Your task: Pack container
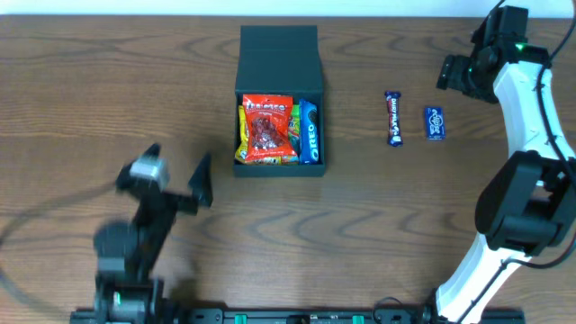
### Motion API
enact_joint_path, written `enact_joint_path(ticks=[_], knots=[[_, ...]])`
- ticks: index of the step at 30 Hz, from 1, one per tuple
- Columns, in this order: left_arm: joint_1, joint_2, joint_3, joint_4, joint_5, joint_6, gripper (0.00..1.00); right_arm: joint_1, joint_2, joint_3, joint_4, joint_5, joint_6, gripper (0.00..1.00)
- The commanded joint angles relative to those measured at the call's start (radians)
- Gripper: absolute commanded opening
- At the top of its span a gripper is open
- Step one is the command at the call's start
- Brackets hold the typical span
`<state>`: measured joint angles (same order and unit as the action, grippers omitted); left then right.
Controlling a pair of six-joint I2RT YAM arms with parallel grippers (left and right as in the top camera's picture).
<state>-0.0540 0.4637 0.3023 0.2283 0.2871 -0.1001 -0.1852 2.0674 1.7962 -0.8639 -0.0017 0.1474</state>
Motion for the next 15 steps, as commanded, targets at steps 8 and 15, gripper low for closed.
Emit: enact_joint_path(ticks=[8,15], knots=[[-0.081,0.972,0.809,-0.416,0.16,0.219,0.95,-0.005,-0.008,0.002,-0.023,-0.039,-0.014,0.84],[-0.097,1.229,0.877,-0.264,0.393,0.122,0.95,-0.004,-0.008,0.002,-0.057,-0.059,-0.014,0.84]])
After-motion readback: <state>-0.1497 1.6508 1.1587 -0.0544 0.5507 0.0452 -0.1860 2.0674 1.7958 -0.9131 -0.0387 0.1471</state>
